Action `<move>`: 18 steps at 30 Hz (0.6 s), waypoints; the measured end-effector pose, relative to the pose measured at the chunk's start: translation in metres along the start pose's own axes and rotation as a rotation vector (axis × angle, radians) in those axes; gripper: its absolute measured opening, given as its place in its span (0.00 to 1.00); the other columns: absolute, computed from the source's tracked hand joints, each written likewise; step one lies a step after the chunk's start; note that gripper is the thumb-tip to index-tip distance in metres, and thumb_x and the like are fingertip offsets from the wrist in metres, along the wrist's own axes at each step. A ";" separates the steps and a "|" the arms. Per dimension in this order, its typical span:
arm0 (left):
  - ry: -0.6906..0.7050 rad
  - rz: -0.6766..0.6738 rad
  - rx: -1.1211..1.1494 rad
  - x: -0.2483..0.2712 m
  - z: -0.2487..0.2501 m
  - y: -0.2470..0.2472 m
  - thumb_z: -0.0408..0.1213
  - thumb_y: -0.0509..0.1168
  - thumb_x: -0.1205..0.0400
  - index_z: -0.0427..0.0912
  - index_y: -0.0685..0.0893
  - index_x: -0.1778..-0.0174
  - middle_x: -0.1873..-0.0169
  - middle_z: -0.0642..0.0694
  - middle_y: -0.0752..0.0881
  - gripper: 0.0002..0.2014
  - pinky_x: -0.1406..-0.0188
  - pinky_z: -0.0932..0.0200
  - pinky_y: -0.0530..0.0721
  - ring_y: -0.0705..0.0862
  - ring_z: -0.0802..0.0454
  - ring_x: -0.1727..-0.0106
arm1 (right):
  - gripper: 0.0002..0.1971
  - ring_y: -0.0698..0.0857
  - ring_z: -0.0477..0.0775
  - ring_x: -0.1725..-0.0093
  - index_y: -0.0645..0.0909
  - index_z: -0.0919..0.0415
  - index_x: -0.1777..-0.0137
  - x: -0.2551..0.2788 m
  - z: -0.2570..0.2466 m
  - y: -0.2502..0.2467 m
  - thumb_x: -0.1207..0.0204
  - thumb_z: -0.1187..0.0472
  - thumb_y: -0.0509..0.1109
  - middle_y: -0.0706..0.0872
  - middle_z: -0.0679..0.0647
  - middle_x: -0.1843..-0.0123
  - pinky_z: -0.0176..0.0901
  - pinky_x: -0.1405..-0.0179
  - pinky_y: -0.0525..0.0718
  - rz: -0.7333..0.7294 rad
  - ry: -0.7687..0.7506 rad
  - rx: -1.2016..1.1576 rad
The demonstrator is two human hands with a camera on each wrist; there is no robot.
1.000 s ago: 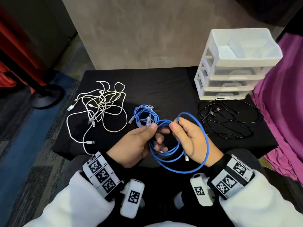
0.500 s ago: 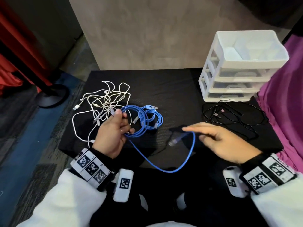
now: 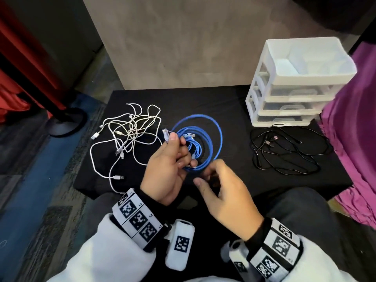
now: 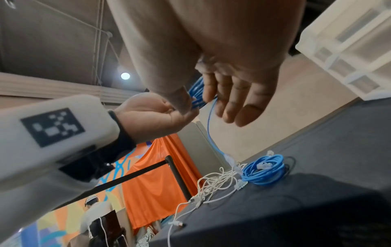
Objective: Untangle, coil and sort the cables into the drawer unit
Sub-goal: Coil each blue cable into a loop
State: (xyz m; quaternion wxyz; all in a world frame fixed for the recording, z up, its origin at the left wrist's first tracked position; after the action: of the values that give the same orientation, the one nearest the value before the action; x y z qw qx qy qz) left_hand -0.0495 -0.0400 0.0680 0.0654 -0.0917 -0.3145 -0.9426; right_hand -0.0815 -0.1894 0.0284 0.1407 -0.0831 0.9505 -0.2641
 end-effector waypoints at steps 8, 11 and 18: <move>-0.056 -0.076 0.160 0.002 0.012 0.004 0.48 0.54 0.08 0.44 0.77 0.55 0.72 0.54 0.60 0.15 0.67 0.61 0.78 0.61 0.60 0.77 | 0.09 0.81 0.50 0.55 0.85 0.45 0.45 -0.010 0.002 -0.012 0.17 0.43 0.72 0.79 0.45 0.60 0.53 0.53 0.83 0.055 -0.060 0.099; -0.044 -0.066 0.188 -0.003 0.017 0.000 0.48 0.54 0.08 0.45 0.77 0.55 0.72 0.55 0.61 0.15 0.67 0.62 0.78 0.61 0.60 0.78 | 0.18 0.79 0.49 0.59 0.80 0.52 0.60 -0.007 -0.001 -0.017 0.14 0.40 0.66 0.76 0.47 0.65 0.53 0.57 0.80 -0.045 -0.091 0.040; -0.027 0.028 0.366 -0.015 0.026 -0.015 0.49 0.54 0.08 0.46 0.76 0.59 0.75 0.56 0.62 0.17 0.69 0.65 0.75 0.61 0.59 0.78 | 0.20 0.79 0.50 0.62 0.73 0.50 0.65 0.002 -0.008 -0.015 0.11 0.46 0.66 0.74 0.49 0.67 0.56 0.57 0.79 -0.219 -0.109 -0.002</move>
State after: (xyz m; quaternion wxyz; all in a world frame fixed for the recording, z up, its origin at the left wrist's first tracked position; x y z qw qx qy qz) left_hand -0.0343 -0.0118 0.0766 0.0900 -0.0954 -0.4804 -0.8672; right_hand -0.0844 -0.1987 0.0424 0.1623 -0.2006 0.9270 -0.2723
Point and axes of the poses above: each hand's wrist, its own x-axis away from the middle knuckle, its own y-axis out of the palm, z = x × y, the point moved 3 cm from there along -x, towards the middle knuckle
